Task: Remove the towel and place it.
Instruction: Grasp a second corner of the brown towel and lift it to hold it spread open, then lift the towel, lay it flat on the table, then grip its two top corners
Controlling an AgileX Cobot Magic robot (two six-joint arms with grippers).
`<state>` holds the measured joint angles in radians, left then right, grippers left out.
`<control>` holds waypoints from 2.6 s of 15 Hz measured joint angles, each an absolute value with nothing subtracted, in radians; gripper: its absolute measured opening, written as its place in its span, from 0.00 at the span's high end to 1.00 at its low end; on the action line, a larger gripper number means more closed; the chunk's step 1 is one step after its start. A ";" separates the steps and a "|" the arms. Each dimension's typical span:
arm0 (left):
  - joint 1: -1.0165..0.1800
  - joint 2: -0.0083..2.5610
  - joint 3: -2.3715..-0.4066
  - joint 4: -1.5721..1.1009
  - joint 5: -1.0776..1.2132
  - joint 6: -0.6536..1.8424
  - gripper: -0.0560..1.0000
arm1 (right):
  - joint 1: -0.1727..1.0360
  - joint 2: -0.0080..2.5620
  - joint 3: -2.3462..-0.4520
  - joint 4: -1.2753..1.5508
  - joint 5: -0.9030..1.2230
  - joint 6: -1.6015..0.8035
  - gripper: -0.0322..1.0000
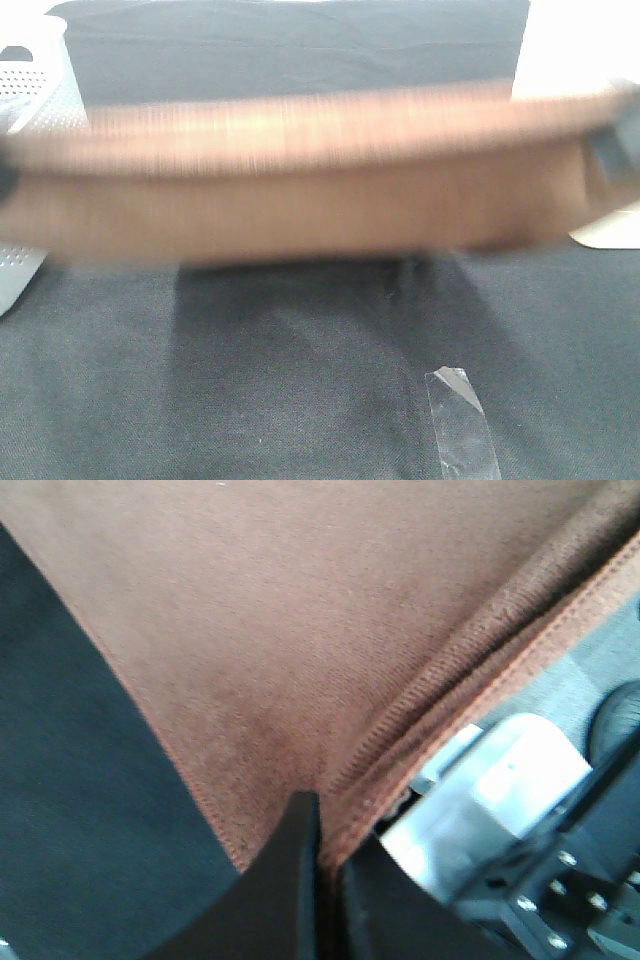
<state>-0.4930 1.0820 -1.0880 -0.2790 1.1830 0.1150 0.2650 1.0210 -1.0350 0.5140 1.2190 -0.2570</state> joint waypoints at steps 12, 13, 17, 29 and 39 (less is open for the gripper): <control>-0.493 1.063 -0.786 -0.443 1.174 0.185 0.95 | 0.264 0.890 -0.755 0.558 1.219 -0.283 0.96; -0.493 1.063 -0.786 -0.447 1.174 0.185 0.95 | 0.264 0.890 -0.729 0.553 1.218 -0.285 0.96; -0.493 1.063 -0.786 -0.449 1.174 0.185 0.95 | 0.264 0.890 -0.654 0.551 1.196 -0.303 0.96; -0.493 1.063 -0.622 -0.578 1.178 0.184 0.95 | 0.264 0.890 -0.570 0.589 1.215 -0.301 0.96; -0.493 1.075 -0.561 -0.621 1.182 0.171 0.95 | 0.264 0.927 -0.440 0.632 1.217 -0.258 0.96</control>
<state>-0.4930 1.0750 -0.5610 -0.6210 1.1820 0.1710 0.2640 0.9270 -0.4400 0.6320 1.2170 -0.2580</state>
